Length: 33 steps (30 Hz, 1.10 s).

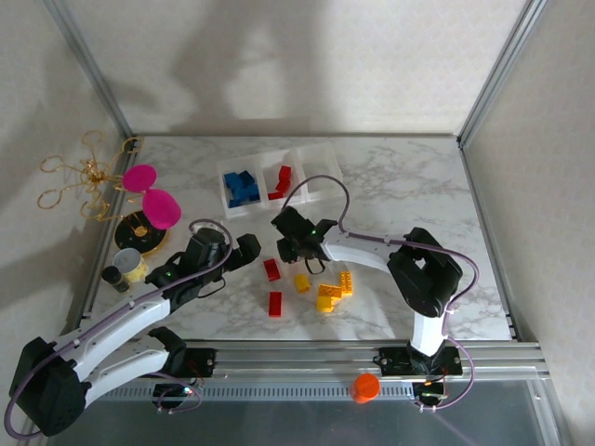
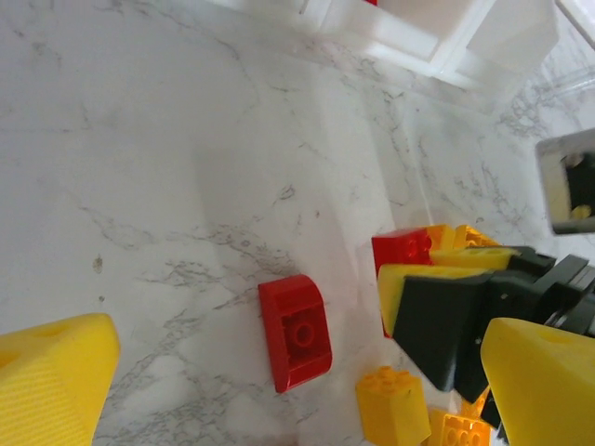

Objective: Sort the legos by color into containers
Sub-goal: Pick up the lego from the center of the table, then place the lego in the container.

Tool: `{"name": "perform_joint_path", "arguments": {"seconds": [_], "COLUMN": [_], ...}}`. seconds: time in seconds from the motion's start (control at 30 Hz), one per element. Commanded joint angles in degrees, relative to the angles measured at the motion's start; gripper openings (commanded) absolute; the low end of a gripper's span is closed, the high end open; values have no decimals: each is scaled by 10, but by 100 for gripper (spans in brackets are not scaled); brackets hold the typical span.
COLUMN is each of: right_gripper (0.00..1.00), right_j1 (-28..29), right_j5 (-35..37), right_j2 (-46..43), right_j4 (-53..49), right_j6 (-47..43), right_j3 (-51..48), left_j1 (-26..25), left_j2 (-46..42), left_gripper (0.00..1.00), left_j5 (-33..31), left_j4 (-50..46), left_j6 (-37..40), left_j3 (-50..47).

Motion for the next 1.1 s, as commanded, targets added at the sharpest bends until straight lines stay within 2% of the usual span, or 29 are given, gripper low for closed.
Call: {"name": "perform_joint_path", "arguments": {"seconds": [0.0, 0.53, 1.07], "right_gripper": [31, 30, 32], "right_j1": [-20, -99, -125], "right_j5": [26, 58, 70], "right_j2": [-17, 99, 283], "right_j4": [9, 76, 80], "right_j6": [-12, -51, -116], "right_j3": [36, 204, 421], "left_j1": [-3, 33, 60], "left_j2": [14, 81, 129], "left_gripper": [100, 100, 100], "left_j5": [-18, -22, -23], "left_j4": [10, 53, 74], "left_j6": [15, 40, 50], "left_j3": [29, 89, 113]}}
